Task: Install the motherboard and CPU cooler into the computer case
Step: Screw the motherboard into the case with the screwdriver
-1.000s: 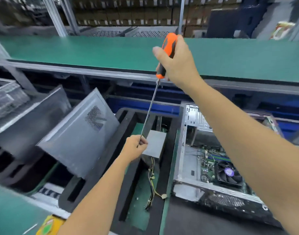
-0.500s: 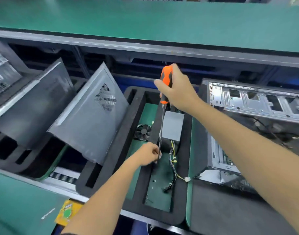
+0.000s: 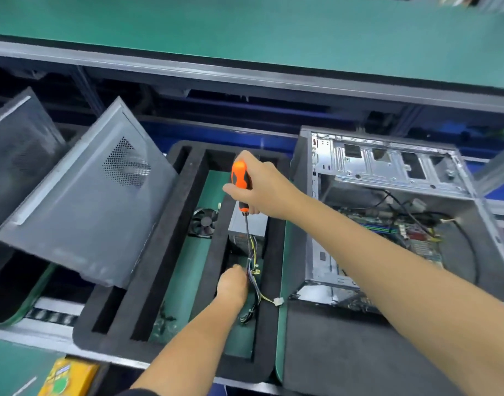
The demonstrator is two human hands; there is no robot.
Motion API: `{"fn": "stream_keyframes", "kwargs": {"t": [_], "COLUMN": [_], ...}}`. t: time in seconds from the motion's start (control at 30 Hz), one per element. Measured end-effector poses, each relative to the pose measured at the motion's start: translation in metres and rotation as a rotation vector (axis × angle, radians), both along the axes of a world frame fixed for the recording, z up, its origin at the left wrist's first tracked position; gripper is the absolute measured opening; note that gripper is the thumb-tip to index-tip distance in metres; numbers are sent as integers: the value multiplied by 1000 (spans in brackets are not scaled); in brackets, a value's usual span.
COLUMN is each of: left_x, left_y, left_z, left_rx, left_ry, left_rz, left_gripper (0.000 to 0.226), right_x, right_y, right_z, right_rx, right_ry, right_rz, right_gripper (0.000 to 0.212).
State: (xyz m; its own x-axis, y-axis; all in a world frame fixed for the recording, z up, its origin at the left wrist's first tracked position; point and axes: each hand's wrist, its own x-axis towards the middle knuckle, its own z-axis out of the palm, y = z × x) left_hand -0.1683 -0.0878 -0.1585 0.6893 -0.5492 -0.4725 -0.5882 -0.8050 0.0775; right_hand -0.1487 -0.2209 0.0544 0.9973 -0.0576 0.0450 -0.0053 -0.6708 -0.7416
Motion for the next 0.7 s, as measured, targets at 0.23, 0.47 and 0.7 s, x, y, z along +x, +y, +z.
{"fn": "stream_keyframes", "kwargs": {"t": [0.23, 0.47, 0.7], "left_x": [-1, -3, 0], "left_y": [-2, -1, 0], "left_z": [-6, -3, -2], "left_rx": [-6, -3, -16], "left_ry": [16, -26, -9], "left_rz": [57, 13, -3], "left_gripper": [32, 32, 33], "right_x": [-1, -3, -7], "right_y": [-5, -2, -3], "right_z": [1, -6, -1], "right_rx": [51, 49, 48], "right_ry": [-46, -43, -46], "right_rz": [38, 55, 36], "right_gripper": [24, 24, 25]}}
